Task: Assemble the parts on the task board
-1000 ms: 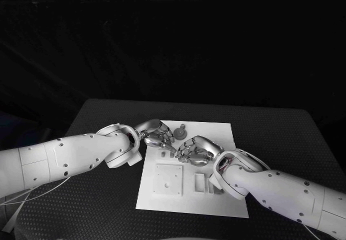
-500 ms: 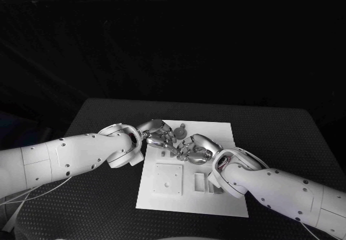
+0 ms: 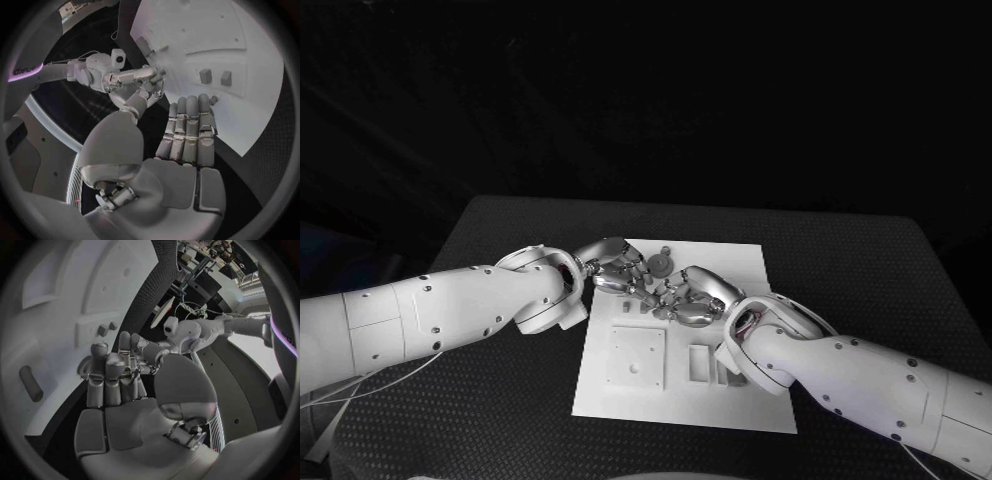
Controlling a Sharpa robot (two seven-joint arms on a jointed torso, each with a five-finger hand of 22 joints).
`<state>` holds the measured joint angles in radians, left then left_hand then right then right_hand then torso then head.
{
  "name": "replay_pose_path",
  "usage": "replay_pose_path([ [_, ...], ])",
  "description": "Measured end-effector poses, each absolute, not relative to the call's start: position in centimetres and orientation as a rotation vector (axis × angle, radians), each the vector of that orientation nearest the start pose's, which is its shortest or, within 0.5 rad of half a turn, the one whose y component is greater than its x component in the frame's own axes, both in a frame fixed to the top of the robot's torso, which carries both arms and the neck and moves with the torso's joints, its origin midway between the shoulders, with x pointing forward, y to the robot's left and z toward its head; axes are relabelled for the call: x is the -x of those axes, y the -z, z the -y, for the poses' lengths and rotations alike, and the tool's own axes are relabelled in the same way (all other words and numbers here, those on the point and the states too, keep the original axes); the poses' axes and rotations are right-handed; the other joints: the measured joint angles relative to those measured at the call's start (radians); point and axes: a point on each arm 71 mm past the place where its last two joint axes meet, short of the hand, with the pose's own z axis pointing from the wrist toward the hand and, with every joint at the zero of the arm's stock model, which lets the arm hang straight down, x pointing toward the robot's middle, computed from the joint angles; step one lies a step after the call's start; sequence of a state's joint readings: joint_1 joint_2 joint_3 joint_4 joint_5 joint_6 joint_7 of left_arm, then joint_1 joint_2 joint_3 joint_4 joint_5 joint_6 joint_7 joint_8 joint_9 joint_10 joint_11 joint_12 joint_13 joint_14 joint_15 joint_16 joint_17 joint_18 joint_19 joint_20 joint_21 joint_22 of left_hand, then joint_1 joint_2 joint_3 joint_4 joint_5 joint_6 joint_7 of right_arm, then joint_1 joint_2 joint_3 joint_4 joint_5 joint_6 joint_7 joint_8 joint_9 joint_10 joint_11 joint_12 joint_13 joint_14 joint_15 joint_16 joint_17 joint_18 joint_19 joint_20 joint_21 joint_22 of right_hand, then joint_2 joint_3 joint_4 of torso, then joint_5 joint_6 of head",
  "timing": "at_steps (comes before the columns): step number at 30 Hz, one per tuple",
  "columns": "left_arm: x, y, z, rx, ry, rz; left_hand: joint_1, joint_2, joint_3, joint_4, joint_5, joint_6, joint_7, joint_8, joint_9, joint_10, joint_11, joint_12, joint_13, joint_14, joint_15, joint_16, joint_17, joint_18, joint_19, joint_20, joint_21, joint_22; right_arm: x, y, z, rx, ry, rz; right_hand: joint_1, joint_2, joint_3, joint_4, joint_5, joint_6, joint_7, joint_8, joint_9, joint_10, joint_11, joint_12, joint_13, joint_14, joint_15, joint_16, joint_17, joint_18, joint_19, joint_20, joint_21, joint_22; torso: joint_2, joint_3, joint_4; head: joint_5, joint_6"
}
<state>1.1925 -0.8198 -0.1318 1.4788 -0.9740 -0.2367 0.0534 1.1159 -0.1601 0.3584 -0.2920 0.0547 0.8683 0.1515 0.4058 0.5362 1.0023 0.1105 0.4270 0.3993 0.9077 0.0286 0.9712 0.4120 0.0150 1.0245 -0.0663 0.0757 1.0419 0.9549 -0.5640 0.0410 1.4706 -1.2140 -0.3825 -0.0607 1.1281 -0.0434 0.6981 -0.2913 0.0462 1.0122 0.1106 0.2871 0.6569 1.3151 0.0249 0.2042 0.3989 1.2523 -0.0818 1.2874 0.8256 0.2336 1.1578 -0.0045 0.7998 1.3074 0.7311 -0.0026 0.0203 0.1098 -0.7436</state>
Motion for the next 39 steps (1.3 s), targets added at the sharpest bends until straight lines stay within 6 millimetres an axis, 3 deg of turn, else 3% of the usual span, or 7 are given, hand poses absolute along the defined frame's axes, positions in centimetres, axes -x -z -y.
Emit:
replay_pose_path([
  [5,-47.54,22.80,-19.88,0.181,0.957,-1.892,0.015,0.014,0.000,0.000,-0.002,0.002,-0.003,0.000,0.000,0.000,0.000,0.006,0.003,0.002,0.002,0.000,0.004,0.000,0.002,-0.002,0.000,0.001,-43.88,26.13,7.66,-0.140,-1.071,-1.798,0.000,0.000,0.000,0.000,0.000,0.000,0.000,-0.003,0.003,0.000,0.000,0.000,0.000,0.000,0.000,0.000,0.000,0.000,0.000,0.000,0.000,0.000,0.000,0.0002,0.0001,0.001,-0.001],
  [12,-47.53,22.80,-19.90,0.177,0.955,-1.892,0.014,0.014,0.000,0.000,-0.002,0.003,-0.003,0.004,-0.001,0.000,0.000,0.006,0.003,0.007,0.000,0.000,0.005,0.000,0.002,-0.002,0.000,0.001,-44.00,25.66,7.80,-0.156,-1.077,-1.788,0.000,0.000,0.000,0.000,0.000,0.000,0.000,-0.003,0.001,0.000,0.000,0.000,0.000,0.000,0.000,0.000,0.000,0.000,0.000,0.000,0.000,0.000,0.000,-0.0002,-0.0008,0.001,-0.001],
  [23,-47.52,22.83,-19.85,0.175,0.953,-1.894,0.014,0.014,-0.003,0.003,-0.002,0.003,-0.003,0.004,-0.002,0.000,0.000,0.010,0.004,0.007,0.000,0.000,0.008,0.000,0.001,-0.002,0.000,0.001,-44.08,25.52,7.82,-0.172,-1.086,-1.786,-0.003,-0.003,0.000,0.000,0.000,-0.017,0.013,-0.008,0.001,-0.021,0.011,-0.015,0.001,0.000,0.000,0.000,0.002,0.000,0.002,-0.002,0.000,0.000,-0.001,-0.0005,0.0004,-0.001,-0.001],
  [39,-47.46,22.87,-19.77,0.180,0.955,-1.896,0.014,0.014,-0.005,0.005,-0.002,0.003,-0.003,0.004,-0.004,0.000,0.000,0.010,0.005,0.007,0.000,0.000,0.011,0.000,0.009,-0.002,-0.001,0.002,-44.04,25.77,7.69,-0.149,-1.094,-1.830,-0.014,-0.010,-0.007,0.002,0.000,-0.031,0.023,-0.019,0.000,-0.038,0.020,-0.031,-0.002,-0.011,0.011,-0.004,0.005,0.000,-0.002,-0.006,-0.004,0.000,0.000,-0.0009,-0.0002,-0.002,-0.005],
])
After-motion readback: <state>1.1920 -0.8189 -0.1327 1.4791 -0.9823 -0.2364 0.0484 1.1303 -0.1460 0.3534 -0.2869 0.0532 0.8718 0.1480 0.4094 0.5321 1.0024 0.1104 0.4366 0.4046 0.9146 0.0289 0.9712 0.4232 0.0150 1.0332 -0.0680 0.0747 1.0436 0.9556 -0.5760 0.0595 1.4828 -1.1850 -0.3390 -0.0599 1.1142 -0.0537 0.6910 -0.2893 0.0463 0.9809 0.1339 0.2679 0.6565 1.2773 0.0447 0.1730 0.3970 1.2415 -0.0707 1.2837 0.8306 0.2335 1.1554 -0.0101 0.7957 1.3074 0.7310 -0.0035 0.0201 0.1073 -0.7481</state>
